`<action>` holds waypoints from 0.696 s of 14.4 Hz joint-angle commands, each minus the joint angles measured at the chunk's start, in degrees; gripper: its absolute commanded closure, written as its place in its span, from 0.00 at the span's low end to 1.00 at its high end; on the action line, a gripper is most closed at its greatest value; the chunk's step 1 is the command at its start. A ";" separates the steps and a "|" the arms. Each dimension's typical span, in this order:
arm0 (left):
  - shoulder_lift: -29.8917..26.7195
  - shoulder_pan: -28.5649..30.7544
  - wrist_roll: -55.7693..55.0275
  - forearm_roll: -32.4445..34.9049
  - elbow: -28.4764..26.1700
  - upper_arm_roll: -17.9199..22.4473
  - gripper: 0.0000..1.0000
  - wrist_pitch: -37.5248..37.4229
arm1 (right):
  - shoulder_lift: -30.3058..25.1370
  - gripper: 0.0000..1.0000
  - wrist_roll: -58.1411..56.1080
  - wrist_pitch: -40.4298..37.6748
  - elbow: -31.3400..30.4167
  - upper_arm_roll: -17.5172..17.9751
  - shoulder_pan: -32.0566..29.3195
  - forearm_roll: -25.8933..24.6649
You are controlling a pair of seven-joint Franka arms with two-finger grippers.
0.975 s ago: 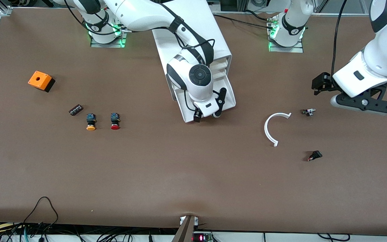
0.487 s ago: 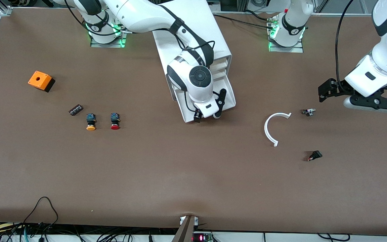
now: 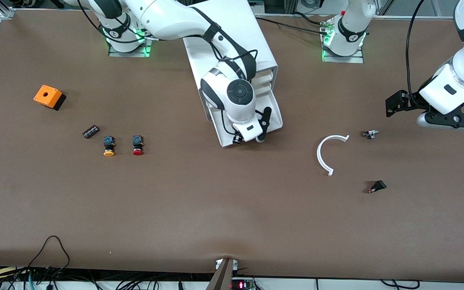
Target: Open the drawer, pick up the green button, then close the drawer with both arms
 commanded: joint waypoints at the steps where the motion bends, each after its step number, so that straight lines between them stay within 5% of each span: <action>1: -0.91 0.36 0.34 -0.23 0.32 -0.27 0.00 -1.25 | 1.20 0.31 0.59 0.57 2.05 0.39 0.00 -1.01; 10: -0.91 0.36 -0.71 -0.32 0.41 -0.18 0.00 -1.33 | 1.02 0.59 0.77 1.81 2.05 0.39 0.35 -4.25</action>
